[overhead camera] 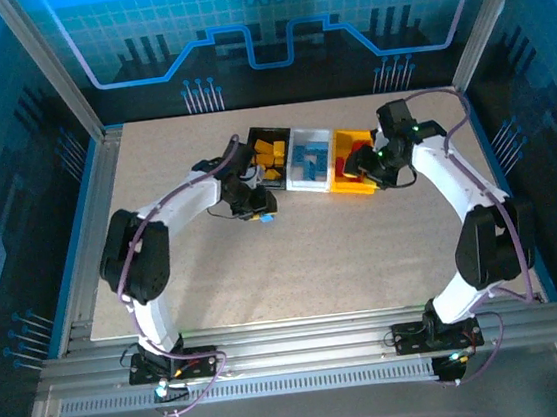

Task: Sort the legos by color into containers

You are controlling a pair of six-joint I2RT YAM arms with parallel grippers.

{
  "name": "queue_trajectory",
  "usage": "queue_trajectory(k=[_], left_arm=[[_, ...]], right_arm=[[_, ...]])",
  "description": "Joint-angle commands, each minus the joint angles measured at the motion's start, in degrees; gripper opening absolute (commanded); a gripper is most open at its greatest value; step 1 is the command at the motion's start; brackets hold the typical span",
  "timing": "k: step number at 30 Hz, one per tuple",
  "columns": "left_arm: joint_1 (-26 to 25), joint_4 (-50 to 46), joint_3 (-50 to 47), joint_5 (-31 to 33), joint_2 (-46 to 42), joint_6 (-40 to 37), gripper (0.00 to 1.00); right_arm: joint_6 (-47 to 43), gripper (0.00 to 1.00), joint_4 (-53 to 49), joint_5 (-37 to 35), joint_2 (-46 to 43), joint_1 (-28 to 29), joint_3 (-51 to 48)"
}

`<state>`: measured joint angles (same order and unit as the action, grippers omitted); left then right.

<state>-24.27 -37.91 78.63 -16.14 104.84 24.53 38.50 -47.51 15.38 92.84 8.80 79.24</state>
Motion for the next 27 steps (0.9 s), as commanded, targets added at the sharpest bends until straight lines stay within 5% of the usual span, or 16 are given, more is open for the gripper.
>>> queue_trajectory(k=[1,9,16,27], left_arm=[[0.59,0.67,0.49,0.02,-5.4,-0.04,0.22],[0.29,3.36,13.65,-2.45,-0.28,3.51,0.22],[-0.99,3.45,32.2,-5.75,13.02,6.05,0.22],[-3.91,-4.98,54.7,-2.13,29.58,4.11,0.24]], right_arm=[[0.25,0.56,-1.91,-0.19,1.59,-1.58,3.59],[0.26,0.57,-0.5,3.68,-1.65,-2.29,-1.12],[-1.95,0.57,-1.37,4.51,-11.5,-2.39,-9.53],[-6.36,0.58,-6.88,0.86,-26.14,-4.31,-17.62]])
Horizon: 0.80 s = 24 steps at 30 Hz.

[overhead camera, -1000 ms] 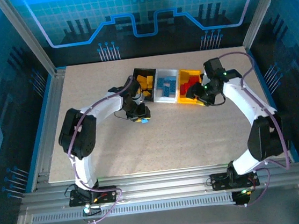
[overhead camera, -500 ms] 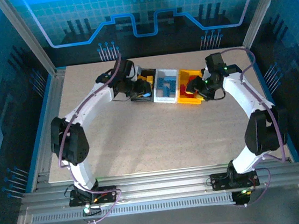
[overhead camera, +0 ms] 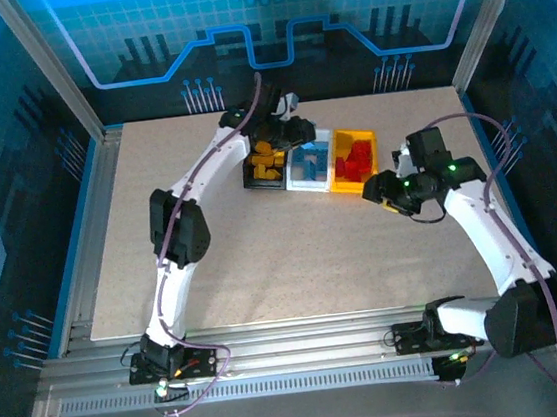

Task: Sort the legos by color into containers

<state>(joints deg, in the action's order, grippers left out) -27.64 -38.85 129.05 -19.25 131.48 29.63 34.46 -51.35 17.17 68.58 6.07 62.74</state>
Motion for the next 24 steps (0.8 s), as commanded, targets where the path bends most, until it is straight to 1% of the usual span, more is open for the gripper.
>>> queue_trajectory(k=[1,3,5,6,8,10,11,12,13,17,20,24], left_arm=[[-0.71,-3.91,5.29,1.38,4.09,-0.8,0.24],[-1.15,-3.45,7.24,1.88,6.24,-0.22,0.28],[-1.2,-3.71,9.62,2.4,8.44,0.41,0.46],[-1.22,-4.34,10.97,2.89,9.39,0.82,0.52],[-1.11,-5.19,12.35,3.98,10.03,0.87,0.57],[-0.91,-5.38,12.24,4.74,9.01,0.75,0.65],[-0.91,-5.74,11.92,5.3,8.21,0.34,0.71],[-0.84,-5.89,11.28,5.62,7.03,-0.23,0.83],[-0.8,-6.02,10.08,5.95,5.51,-0.8,0.99],[-0.72,-5.35,2.22,7.01,-2.71,-2.62,0.99],[-0.73,-2.7,-8.56,7.79,-12.31,-3.83,0.99],[-0.75,0.14,-26.2,8.52,-26.61,-4.8,0.99]], right_arm=[[-2.69,0.58,-3.47,-1.07,-2.64,-1.84,-1.3],[-3.2,0.59,-4.2,-1.03,-3.81,-2.28,-1.67],[-3.65,0.6,-4.78,-1.02,-4.66,-2.76,-1.98],[-3.79,0.6,-5.03,-0.86,-4.96,-3.04,-2.15],[-4.03,0.61,-5.23,-0.36,-5.31,-3.55,-2.44],[-4.12,0.61,-5.1,-0.04,-5.62,-3.81,-2.76],[-4.06,0.61,-4.92,0.08,-5.73,-3.9,-2.88],[-3.97,0.61,-4.53,0.21,-5.82,-3.97,-3.03],[-3.8,0.62,-4.1,0.43,-5.82,-4.04,-3.18],[-2.37,0.63,-2.13,1.18,-5.18,-4.25,-2.89],[-0.29,0.64,-0.17,1.57,-4.73,-4.23,-2.54],[2.25,0.64,2.67,2.55,-5.11,-4.05,-3.38]])
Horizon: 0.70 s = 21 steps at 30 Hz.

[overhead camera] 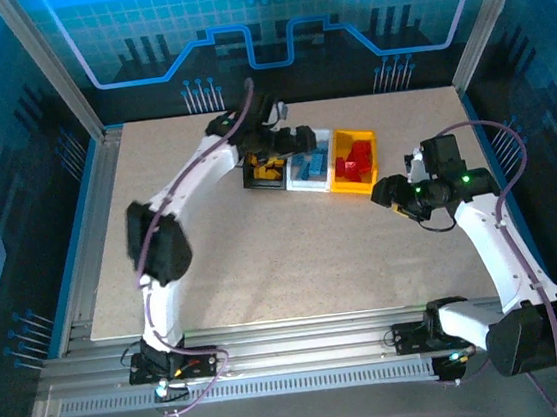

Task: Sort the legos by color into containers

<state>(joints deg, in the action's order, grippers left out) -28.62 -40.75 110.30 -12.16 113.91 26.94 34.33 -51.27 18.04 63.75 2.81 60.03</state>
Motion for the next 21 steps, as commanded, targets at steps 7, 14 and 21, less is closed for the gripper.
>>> queue_trajectory(k=[7,14,21], left_arm=[[0.46,8.15,-38.15,1.84,-33.22,2.18,0.99],[0.57,6.57,-50.68,14.98,-48.76,2.72,0.99],[0.47,24.82,-64.96,26.32,-62.42,-12.44,0.99]], right_arm=[[1.23,0.69,9.05,-6.15,-9.39,1.86,-7.71],[-12.54,0.73,20.3,-17.23,-25.31,3.93,-16.21],[-27.21,0.75,25.86,-18.42,-25.55,3.9,-16.02]])
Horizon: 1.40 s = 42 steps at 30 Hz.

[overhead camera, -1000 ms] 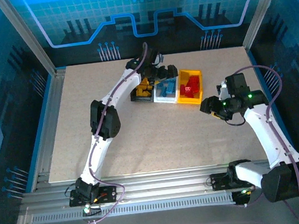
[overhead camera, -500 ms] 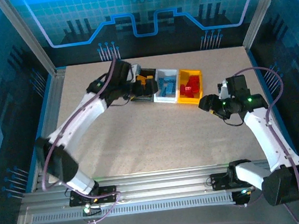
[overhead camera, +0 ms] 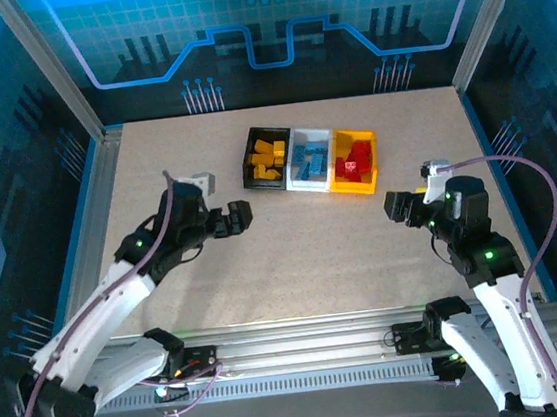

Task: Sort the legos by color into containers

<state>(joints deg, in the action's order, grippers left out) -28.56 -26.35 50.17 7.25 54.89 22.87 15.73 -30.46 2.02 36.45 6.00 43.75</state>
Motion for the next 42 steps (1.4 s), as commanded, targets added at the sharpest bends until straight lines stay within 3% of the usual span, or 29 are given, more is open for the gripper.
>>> queue_trajectory(k=[1,3,7,14,23,29,35,38,39,42], left_arm=[[0.41,14.38,-7.61,7.38,-4.96,-10.41,0.99],[0.41,19.64,-11.44,9.76,-7.55,-11.6,0.99],[0.71,21.32,-14.98,23.02,-9.32,-5.18,0.99],[1.61,17.77,-15.27,24.1,-7.29,-9.46,0.99],[9.58,22.53,-17.69,26.75,-2.19,-8.06,0.99],[14.62,36.8,-21.5,25.93,3.24,-13.97,0.99],[18.22,49.93,-24.14,22.85,13.48,-19.31,0.99],[21.14,56.05,-24.76,18.54,18.7,-18.2,0.99],[21.91,58.41,-24.84,17.5,20.73,-18.53,0.99],[23.98,62.29,-23.61,13.03,26.31,-20.67,0.99]], right_arm=[[-9.88,0.75,6.05,-2.46,3.33,0.6,0.87],[-11.26,0.76,8.34,-1.95,6.83,0.22,1.96],[-14.86,0.78,16.11,1.56,16.13,-1.98,2.09],[-12.89,0.77,36.8,4.53,31.06,-9.71,-6.2],[-11.9,0.76,58.82,8.47,47.93,-10.43,-10.95],[-17.44,0.79,70.38,7.91,47.67,-6.08,-18.01],[-16.94,0.83,71.94,2.41,49.15,-4.6,-18.28],[-16.86,0.9,71.62,1.93,49.24,-4.44,-18.17],[-16.88,1.0,71.51,1.94,49.24,-4.48,-18.03],[-16.81,1.0,71.48,1.4,49.25,-4.42,-18.03]])
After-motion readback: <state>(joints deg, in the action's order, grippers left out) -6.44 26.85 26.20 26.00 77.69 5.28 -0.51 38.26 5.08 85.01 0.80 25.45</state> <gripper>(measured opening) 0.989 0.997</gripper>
